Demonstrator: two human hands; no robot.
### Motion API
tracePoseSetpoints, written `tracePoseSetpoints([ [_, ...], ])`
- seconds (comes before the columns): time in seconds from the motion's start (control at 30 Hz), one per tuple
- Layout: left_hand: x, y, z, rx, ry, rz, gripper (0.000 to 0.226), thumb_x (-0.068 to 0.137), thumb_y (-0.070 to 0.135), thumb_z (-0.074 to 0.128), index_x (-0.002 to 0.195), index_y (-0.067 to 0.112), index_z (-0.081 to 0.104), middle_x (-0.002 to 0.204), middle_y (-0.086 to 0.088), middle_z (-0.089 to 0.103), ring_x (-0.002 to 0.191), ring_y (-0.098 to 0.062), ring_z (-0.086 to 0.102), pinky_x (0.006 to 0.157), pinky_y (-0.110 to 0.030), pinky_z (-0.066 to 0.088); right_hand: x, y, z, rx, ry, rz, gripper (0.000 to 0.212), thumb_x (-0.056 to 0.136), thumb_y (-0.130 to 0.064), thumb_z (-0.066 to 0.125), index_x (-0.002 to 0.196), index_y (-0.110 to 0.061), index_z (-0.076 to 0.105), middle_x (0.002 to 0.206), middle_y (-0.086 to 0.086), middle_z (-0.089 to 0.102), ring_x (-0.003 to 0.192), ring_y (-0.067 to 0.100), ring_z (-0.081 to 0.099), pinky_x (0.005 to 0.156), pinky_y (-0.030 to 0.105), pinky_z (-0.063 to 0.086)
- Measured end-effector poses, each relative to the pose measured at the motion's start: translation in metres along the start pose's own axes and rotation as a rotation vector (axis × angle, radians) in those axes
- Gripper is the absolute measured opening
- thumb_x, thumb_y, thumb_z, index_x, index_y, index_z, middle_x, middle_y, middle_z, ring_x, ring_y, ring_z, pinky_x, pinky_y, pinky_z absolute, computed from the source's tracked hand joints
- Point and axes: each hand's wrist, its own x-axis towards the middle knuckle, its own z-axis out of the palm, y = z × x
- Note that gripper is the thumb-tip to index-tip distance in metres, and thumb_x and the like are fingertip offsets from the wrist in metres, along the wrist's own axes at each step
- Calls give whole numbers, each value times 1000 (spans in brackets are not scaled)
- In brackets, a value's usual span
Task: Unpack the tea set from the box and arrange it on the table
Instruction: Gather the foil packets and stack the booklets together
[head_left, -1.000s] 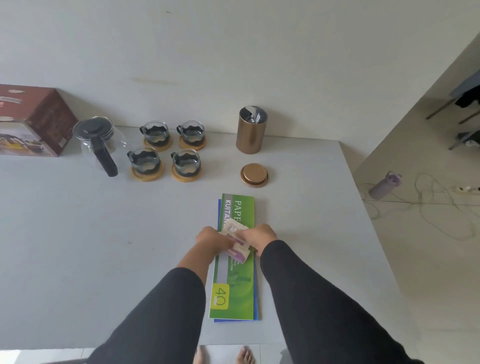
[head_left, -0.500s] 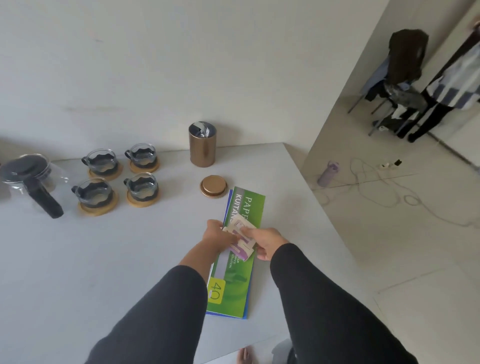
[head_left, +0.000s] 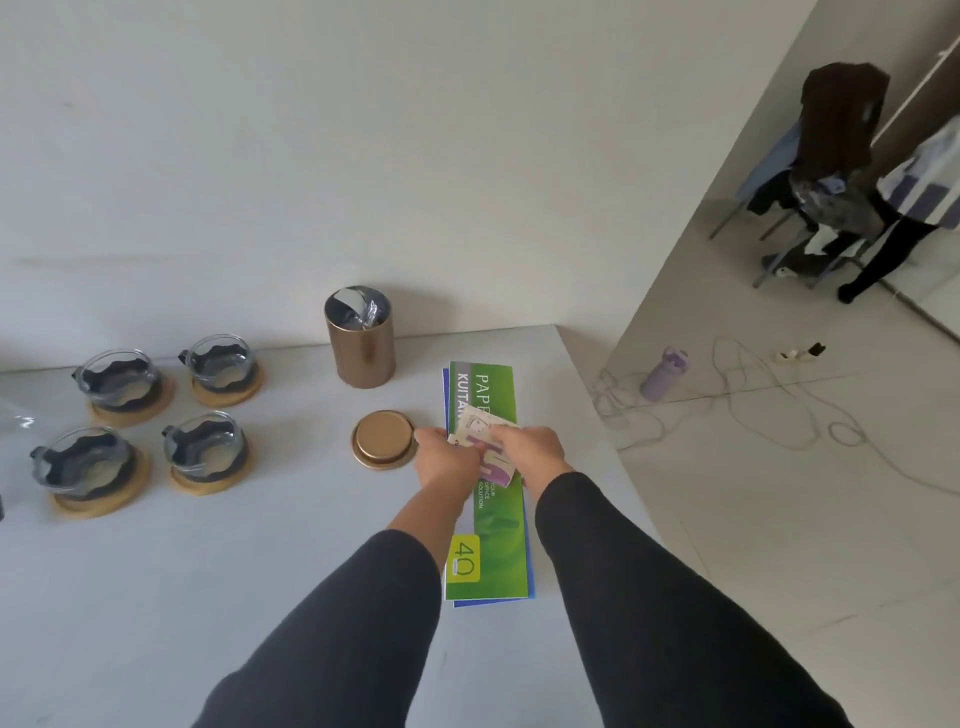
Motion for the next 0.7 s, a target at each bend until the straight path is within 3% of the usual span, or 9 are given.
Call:
tracePoseSetpoints([
  [0.1,30,20,13,-2,70,-7,47,83,19,70,120,7,43,112,-12,60,87,-24,55,70,-29,44,35,-24,-2,-22,-24,-40,24,84,-27,62,99,-8,67,77,2,61,69,18,58,47,21,39],
  [0.23,66,28,30,45,129,-30,51,82,25,70,121,8,42,119,-15,56,100,-29,58,75,-32,46,76,-45,1,-70,-69,-66,13,85,-25,62,82,-13,63,69,-2,57,73,20,57,47,20,37],
  [0.33,84,32,40,81,160,-58,50,85,27,66,124,7,43,126,-16,51,109,-30,56,82,-32,44,99,-52,7,-113,-108,-72,17,83,-28,61,81,-11,65,70,-1,59,72,19,57,48,20,38],
  [0.47,100,38,48,164,207,-37,50,90,26,57,133,6,42,133,-15,45,119,-29,49,97,-33,38,120,-54,12,-125,-150,-88,28,85,-31,60,63,-15,53,63,-4,53,61,13,52,49,21,36],
  [0.7,127,54,48,245,240,-69,48,91,36,46,132,11,51,128,-13,53,118,-29,51,99,-32,39,141,-65,15,-47,-158,-71,33,84,-38,56,62,-14,58,67,2,60,59,15,53,51,25,37],
])
